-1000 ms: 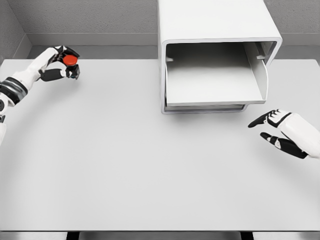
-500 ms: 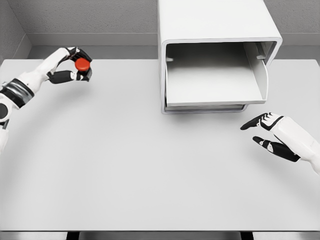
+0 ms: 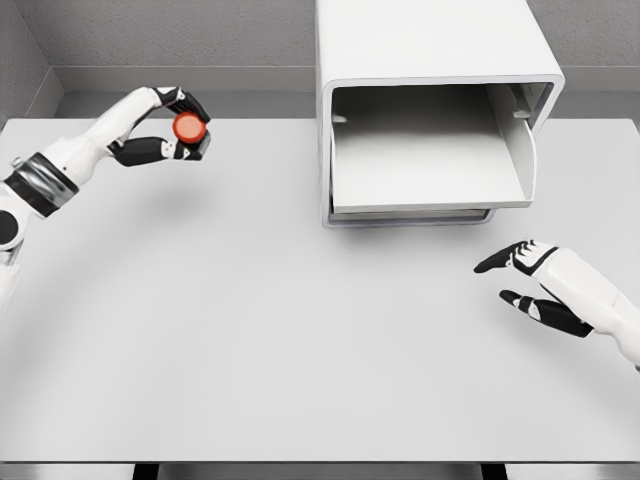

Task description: Slide open multi-storey tabletop storage cabinets and put open load switch and slide close multi-storey tabletop storage cabinets

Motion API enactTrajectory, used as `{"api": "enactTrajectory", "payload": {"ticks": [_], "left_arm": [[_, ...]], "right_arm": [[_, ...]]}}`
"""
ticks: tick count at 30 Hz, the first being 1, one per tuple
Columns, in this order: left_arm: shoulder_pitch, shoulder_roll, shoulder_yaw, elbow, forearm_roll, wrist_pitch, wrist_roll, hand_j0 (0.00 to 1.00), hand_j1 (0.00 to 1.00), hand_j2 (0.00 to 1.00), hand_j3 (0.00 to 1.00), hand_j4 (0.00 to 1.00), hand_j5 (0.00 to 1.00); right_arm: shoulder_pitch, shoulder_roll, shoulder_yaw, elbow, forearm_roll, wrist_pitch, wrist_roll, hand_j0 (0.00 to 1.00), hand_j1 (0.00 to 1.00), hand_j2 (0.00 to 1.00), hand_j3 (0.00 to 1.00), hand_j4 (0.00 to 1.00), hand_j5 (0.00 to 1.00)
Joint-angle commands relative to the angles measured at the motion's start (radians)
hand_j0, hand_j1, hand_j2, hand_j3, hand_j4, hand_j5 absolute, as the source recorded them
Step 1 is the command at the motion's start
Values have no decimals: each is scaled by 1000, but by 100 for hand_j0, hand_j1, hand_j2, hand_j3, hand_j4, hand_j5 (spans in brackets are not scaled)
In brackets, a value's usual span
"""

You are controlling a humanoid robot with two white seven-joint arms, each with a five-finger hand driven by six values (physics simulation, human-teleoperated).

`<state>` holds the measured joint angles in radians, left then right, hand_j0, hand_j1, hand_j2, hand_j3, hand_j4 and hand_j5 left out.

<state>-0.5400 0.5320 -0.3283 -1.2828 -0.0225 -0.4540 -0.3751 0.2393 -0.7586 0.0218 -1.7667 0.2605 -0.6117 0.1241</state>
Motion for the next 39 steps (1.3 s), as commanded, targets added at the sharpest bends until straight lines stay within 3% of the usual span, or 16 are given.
{"api": "enactTrajectory", "payload": {"ticks": [1, 7, 28, 39], "left_arm": [[0, 22, -18, -47, 30, 3, 1, 43, 43, 43, 43, 43, 43], [-2, 31, -57, -98, 70, 5, 1, 42, 42, 42, 42, 42, 42], [-11, 20, -117, -305, 68, 43, 1, 39, 39, 39, 39, 39, 39], [-51, -27, -138, -382, 64, 110, 1, 39, 39, 39, 39, 39, 39]], "right_arm": [[2, -2, 1, 0, -6, 1, 0, 66, 66, 66, 66, 66, 66], [6, -2, 0, 0, -6, 1, 0, 66, 66, 66, 66, 66, 66], [6, -1, -2, 0, -7, 1, -1, 66, 66, 66, 66, 66, 66], [6, -1, -2, 0, -7, 1, -1, 66, 66, 66, 66, 66, 66]]}}
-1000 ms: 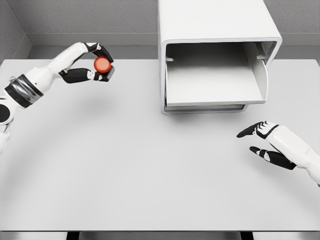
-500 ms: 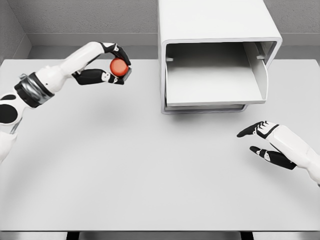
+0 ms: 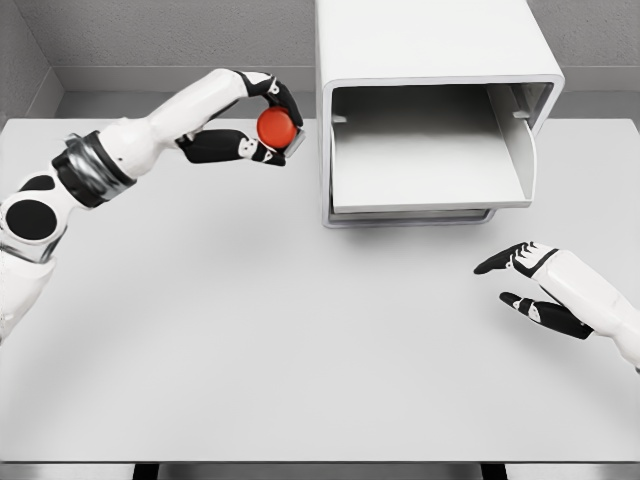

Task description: Slide open multi-storey tabletop storage cabinets and put open load switch and slide close multi-storey tabletop storage cabinets

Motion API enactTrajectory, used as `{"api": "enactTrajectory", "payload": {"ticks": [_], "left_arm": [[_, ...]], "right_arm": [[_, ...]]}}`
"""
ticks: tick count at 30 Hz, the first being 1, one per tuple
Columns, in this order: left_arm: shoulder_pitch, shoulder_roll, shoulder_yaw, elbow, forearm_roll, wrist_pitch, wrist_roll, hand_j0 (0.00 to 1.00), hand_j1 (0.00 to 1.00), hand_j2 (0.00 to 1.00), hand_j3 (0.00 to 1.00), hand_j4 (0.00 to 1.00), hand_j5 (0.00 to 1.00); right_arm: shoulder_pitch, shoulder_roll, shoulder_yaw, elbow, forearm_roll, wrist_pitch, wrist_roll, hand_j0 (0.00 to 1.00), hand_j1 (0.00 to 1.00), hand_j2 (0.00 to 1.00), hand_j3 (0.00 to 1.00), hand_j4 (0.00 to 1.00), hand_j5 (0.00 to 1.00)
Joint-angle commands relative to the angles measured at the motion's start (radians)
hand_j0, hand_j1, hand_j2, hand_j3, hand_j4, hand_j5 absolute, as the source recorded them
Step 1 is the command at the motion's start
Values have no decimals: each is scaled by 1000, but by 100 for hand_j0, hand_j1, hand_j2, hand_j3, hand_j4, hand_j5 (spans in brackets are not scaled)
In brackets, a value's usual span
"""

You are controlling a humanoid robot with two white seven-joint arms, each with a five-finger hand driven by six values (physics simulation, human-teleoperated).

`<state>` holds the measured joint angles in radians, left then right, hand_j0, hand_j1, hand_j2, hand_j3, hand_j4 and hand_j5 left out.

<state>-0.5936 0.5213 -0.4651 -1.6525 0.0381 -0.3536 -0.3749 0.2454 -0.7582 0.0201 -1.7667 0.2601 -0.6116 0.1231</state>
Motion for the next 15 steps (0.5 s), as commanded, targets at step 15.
{"api": "enactTrajectory", "payload": {"ticks": [15], "left_arm": [[-69, -96, -83, 0, -6, 53, 2, 39, 39, 39, 39, 39, 39]], "right_arm": [[0, -1, 1, 0, -7, 1, 0, 66, 66, 66, 66, 66, 66]]}}
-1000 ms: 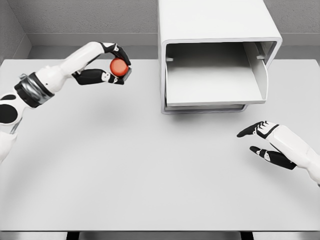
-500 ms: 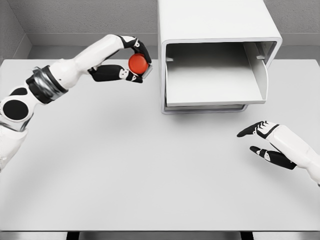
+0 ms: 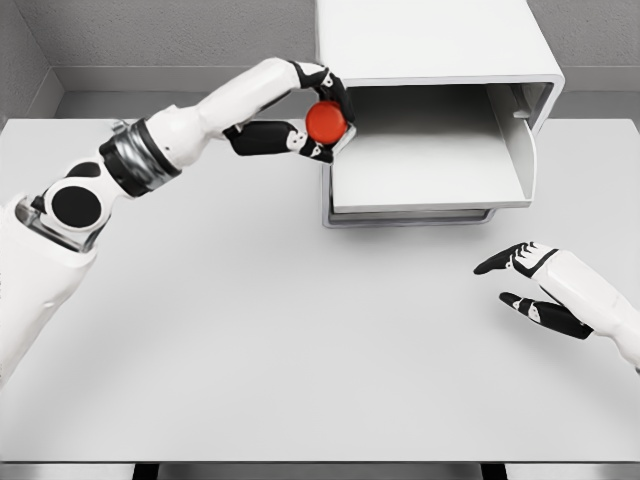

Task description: Slide open multi-storey tabletop storage cabinets and put open load switch and slide close multi-storey tabletop storage cabinets

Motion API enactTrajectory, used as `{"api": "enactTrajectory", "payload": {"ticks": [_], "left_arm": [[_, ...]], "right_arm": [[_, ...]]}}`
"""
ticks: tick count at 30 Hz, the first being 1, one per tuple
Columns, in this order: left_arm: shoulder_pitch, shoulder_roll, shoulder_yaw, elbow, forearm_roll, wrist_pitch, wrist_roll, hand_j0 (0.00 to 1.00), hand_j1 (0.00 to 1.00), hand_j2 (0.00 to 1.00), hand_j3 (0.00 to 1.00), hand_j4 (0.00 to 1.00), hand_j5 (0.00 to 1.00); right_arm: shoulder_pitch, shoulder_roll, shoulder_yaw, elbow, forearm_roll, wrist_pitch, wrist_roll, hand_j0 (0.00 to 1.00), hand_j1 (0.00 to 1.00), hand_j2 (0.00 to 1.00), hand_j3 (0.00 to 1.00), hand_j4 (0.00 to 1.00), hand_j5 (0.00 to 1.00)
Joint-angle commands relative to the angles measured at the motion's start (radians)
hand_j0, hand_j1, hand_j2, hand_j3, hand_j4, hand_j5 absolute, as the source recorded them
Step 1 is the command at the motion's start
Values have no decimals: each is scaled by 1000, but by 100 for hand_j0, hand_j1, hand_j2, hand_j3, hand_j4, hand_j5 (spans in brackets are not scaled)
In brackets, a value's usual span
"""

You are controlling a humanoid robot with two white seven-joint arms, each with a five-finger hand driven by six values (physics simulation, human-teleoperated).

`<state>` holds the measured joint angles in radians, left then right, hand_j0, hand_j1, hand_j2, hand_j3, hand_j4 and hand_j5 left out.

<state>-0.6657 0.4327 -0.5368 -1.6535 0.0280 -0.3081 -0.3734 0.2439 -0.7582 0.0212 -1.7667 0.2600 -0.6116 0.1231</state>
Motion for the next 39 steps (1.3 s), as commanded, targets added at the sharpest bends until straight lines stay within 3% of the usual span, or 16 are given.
{"api": "enactTrajectory", "payload": {"ticks": [1, 5, 12, 26, 39], "left_arm": [[-3, -20, -14, 3, -5, 9, 1, 39, 39, 39, 39, 39, 39], [-20, -65, -17, 24, -31, 9, 1, 39, 39, 39, 39, 39, 39], [-26, -158, -31, 43, -163, 9, 1, 39, 39, 39, 39, 39, 39], [-45, -226, -80, 87, -364, 6, 4, 39, 39, 39, 39, 39, 39], [-57, -284, -83, 164, -453, 4, 4, 39, 39, 39, 39, 39, 39]], "right_arm": [[0, -1, 0, 0, -7, 1, 0, 66, 66, 66, 66, 66, 66], [0, -1, 0, 0, -7, 1, 0, 66, 66, 66, 66, 66, 66], [-6, 0, 3, 0, -7, 1, 0, 66, 66, 66, 66, 66, 66], [-8, 0, 3, 0, -8, 1, 0, 66, 66, 66, 66, 66, 66], [-9, 2, 5, 0, -8, 1, 0, 66, 66, 66, 66, 66, 66]]}}
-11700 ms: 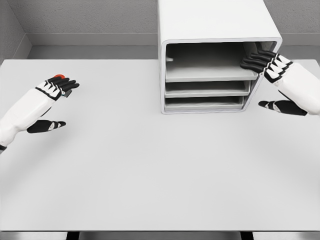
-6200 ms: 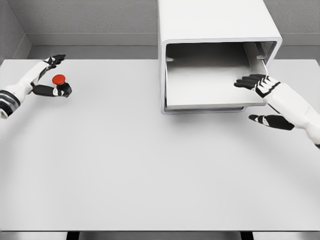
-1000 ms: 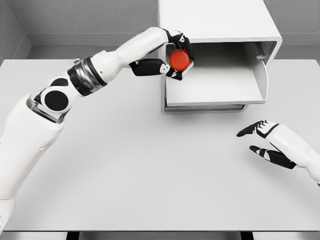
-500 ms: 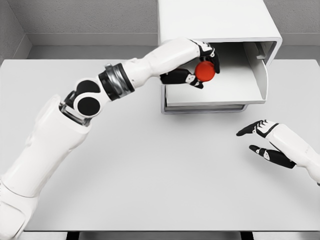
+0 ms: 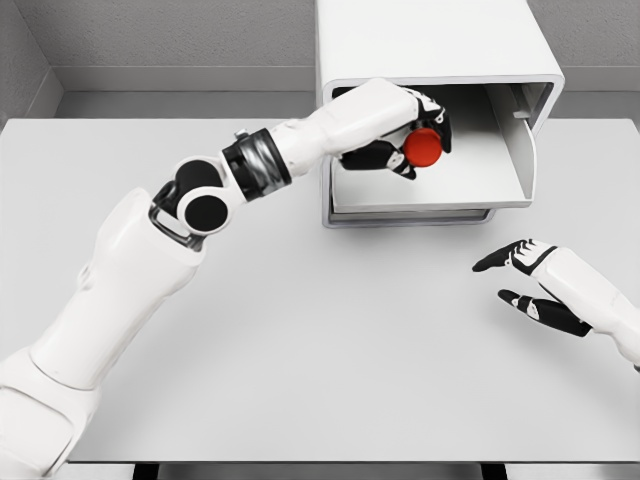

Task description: Slide open multi-storey tabletop storage cabinets and put open load switch and slide close multi-storey tabletop storage cabinets

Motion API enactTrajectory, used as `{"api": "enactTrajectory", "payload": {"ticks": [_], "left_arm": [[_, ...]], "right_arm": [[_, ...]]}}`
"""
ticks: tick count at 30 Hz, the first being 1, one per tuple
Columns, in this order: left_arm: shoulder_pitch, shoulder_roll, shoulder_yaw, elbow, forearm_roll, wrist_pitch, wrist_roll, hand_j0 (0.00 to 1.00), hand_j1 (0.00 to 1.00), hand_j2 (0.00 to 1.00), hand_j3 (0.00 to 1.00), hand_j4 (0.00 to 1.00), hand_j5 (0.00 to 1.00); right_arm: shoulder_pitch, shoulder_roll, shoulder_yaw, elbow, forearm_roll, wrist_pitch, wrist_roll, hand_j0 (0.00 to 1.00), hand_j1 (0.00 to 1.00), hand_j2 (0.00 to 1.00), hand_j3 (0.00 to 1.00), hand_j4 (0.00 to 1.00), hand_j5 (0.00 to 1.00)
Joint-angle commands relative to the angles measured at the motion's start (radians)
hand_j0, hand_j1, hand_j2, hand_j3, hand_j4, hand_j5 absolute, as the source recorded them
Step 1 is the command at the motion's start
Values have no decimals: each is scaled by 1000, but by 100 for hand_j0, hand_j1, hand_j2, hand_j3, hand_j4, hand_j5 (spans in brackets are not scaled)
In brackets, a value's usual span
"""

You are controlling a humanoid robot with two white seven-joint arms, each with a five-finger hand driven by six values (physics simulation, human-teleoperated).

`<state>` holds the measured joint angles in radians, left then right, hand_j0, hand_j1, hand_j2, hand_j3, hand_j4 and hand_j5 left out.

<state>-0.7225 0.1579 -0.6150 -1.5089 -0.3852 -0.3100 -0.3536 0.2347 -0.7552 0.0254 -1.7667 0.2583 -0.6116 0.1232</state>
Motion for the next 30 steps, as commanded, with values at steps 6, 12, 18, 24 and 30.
{"api": "enactTrajectory", "payload": {"ticks": [6, 12, 18, 24, 30], "left_arm": [[0, -17, -5, 22, -47, 6, -16, 46, 46, 46, 46, 46, 46], [0, -34, -5, 24, -63, 8, -16, 62, 62, 62, 62, 62, 62], [0, -35, -5, 30, -63, 9, -15, 67, 67, 67, 67, 67, 67], [0, -35, -11, 33, -63, 9, -15, 71, 71, 71, 71, 71, 71], [2, -37, -17, 32, -63, 9, -13, 76, 76, 76, 76, 76, 76]], "right_arm": [[0, -1, 1, 0, -8, 1, 0, 66, 66, 66, 66, 66, 66], [0, -1, 1, 0, -8, 1, 0, 66, 66, 66, 66, 66, 66], [0, -1, 1, 0, -8, 1, 0, 66, 66, 66, 66, 66, 66], [-2, -1, 1, -2, -8, 1, 0, 66, 66, 66, 66, 66, 66], [-2, -1, 1, 0, -8, 1, 0, 66, 66, 66, 66, 66, 66]]}}
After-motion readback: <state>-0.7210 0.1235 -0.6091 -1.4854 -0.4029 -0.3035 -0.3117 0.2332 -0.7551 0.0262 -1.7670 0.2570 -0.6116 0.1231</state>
